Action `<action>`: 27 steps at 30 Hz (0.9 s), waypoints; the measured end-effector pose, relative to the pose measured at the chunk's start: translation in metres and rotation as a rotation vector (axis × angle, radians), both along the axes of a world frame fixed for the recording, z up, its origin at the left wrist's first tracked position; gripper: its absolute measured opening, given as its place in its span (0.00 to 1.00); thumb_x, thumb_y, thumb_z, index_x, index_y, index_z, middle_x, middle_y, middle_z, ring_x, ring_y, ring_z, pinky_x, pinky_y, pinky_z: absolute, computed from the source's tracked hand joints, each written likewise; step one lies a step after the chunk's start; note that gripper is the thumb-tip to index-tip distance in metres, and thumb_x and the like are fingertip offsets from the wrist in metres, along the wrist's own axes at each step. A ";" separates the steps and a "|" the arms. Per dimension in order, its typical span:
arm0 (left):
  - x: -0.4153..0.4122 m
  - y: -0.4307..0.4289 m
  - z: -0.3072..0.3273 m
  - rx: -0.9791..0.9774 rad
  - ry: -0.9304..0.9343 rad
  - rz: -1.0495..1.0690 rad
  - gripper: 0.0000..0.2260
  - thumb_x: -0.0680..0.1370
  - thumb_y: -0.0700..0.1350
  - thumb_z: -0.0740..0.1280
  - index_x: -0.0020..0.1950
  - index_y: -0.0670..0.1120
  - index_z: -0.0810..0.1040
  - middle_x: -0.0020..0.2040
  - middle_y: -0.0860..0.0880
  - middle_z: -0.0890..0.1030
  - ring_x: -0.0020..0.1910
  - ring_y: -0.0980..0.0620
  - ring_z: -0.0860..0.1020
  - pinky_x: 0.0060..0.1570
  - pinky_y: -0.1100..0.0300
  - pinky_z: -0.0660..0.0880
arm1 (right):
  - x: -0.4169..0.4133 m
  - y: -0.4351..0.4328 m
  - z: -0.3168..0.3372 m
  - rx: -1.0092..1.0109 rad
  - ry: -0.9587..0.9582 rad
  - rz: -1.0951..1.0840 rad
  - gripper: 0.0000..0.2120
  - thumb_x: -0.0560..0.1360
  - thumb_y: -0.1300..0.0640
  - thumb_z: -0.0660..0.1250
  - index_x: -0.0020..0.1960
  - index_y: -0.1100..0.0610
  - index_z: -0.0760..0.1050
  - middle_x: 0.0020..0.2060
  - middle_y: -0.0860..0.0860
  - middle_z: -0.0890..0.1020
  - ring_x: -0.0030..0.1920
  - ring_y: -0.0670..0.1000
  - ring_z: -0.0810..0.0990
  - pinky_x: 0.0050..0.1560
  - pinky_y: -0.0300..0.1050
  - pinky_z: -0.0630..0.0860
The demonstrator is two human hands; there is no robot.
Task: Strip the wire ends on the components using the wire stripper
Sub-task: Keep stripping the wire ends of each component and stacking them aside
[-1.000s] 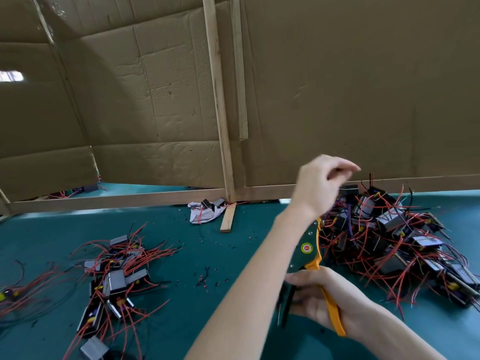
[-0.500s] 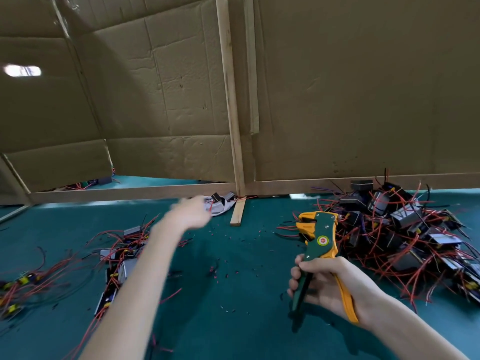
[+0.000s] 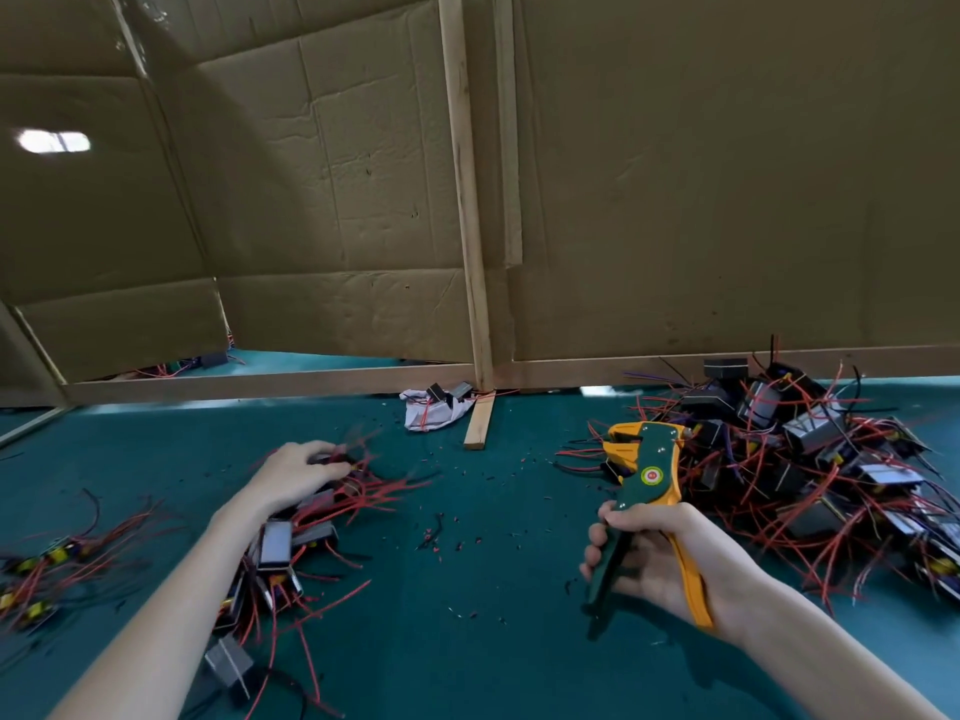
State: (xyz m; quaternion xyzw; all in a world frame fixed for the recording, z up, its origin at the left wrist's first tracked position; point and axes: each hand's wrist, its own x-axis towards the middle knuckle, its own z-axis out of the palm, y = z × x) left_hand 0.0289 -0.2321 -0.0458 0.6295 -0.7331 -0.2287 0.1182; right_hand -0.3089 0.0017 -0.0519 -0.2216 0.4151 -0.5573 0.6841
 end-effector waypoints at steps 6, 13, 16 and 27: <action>-0.052 0.022 0.000 -0.025 -0.044 -0.259 0.23 0.77 0.54 0.67 0.72 0.53 0.69 0.71 0.44 0.69 0.68 0.44 0.69 0.63 0.54 0.66 | 0.001 0.001 -0.001 -0.003 0.002 0.011 0.04 0.68 0.68 0.66 0.43 0.64 0.74 0.36 0.62 0.77 0.35 0.61 0.78 0.43 0.59 0.79; -0.039 0.068 0.033 -0.014 0.194 -0.299 0.32 0.76 0.62 0.63 0.77 0.59 0.55 0.78 0.58 0.49 0.77 0.55 0.50 0.75 0.49 0.51 | -0.002 0.001 -0.004 -0.004 0.000 0.026 0.04 0.68 0.68 0.66 0.43 0.64 0.74 0.36 0.62 0.77 0.35 0.61 0.78 0.44 0.59 0.80; -0.008 0.102 0.029 -0.111 -0.014 -0.324 0.35 0.71 0.73 0.55 0.75 0.67 0.48 0.76 0.64 0.41 0.77 0.57 0.42 0.75 0.43 0.44 | -0.001 -0.001 -0.006 -0.002 -0.010 0.027 0.04 0.68 0.68 0.66 0.43 0.64 0.74 0.36 0.62 0.77 0.35 0.61 0.78 0.43 0.58 0.81; 0.032 0.169 -0.034 -0.386 0.149 -0.182 0.30 0.73 0.68 0.62 0.72 0.67 0.55 0.74 0.67 0.58 0.73 0.62 0.59 0.72 0.55 0.57 | 0.008 -0.003 -0.009 -0.008 0.015 0.048 0.07 0.66 0.67 0.67 0.44 0.64 0.74 0.35 0.62 0.77 0.34 0.61 0.79 0.42 0.58 0.81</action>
